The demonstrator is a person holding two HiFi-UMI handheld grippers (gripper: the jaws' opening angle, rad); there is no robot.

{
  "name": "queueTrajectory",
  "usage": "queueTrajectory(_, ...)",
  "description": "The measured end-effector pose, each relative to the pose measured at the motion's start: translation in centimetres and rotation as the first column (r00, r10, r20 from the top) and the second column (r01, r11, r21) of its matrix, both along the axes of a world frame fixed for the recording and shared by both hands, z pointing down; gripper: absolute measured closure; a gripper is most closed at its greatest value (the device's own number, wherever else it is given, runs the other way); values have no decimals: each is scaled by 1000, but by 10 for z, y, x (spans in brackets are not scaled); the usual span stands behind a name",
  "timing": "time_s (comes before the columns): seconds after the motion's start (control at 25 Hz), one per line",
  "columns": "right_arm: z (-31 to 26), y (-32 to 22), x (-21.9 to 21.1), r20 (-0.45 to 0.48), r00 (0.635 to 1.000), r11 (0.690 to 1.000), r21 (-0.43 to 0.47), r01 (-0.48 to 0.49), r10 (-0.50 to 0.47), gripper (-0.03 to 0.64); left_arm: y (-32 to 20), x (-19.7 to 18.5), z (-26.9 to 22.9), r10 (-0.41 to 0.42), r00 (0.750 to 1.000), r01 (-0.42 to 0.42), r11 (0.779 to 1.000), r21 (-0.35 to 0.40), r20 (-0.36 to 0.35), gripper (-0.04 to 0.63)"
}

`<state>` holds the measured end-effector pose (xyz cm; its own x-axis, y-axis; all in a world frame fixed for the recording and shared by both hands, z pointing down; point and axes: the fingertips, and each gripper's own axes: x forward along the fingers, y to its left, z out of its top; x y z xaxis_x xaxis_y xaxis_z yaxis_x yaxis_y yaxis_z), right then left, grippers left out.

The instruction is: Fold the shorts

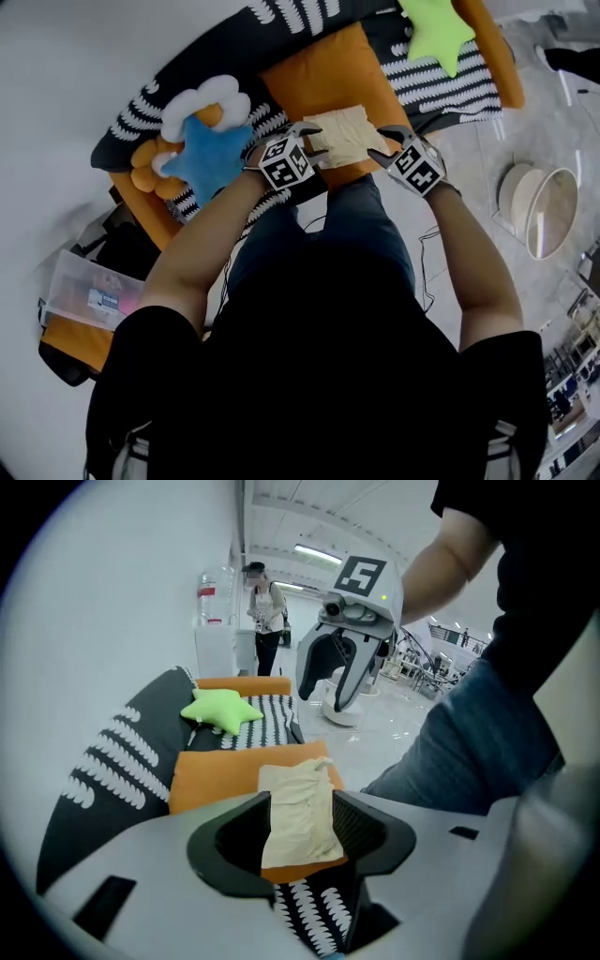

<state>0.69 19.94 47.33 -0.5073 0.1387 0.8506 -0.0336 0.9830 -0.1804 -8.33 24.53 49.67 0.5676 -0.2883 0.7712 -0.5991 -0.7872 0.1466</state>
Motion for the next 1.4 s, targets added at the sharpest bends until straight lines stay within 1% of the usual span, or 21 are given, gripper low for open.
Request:
queueTrajectory(0.12,-30,-11,-5,49,995,997,-10,-82,83,406,-19,-16,-32,-47,999,47,998,48,-4,374)
queueTrajectory(0.24,-55,-20,-9,92,986,990,-4,-141,141,415,-36,-33,-64,-99,995,99,991,87,-11,374)
queueTrajectory(0.4,-88,-35,-15,146,968,978,13,-208,204,425,-55,-51,-107,-159,987,163,977,138,-37,376)
queueTrajectory(0.52,-112,-47,-16,191,947,964,23,-266,257,435,-63,-60,-138,-208,975,219,962,165,-80,379)
queueTrajectory(0.64,-137,-58,-15,235,924,946,44,-320,302,440,-70,-69,-167,-267,954,290,940,182,-137,382)
queueTrajectory(0.8,-170,-62,-12,286,888,921,39,-387,361,451,-72,-88,-205,-340,915,383,902,200,-219,382)
queueTrajectory(0.92,-187,-67,-8,317,860,902,33,-431,400,454,-77,-106,-231,-373,893,430,873,230,-252,380)
queueTrajectory(1.0,-197,-69,-7,334,849,894,40,-446,409,454,-79,-119,-247,-395,877,460,853,246,-273,380)
queueTrajectory(1.08,-206,-68,-4,350,839,887,45,-460,417,454,-78,-127,-258,-409,865,482,838,255,-290,380)
queueTrajectory(1.16,-215,-68,1,367,823,875,47,-482,434,454,-76,-130,-266,-408,866,482,833,270,-289,380)
queueTrajectory(1.28,-227,-70,8,393,791,851,40,-523,468,454,-74,-128,-275,-381,886,452,838,307,-264,380)
queueTrajectory(1.4,-237,-70,14,414,763,827,41,-561,497,456,-73,-126,-287,-362,892,439,835,331,-270,380)
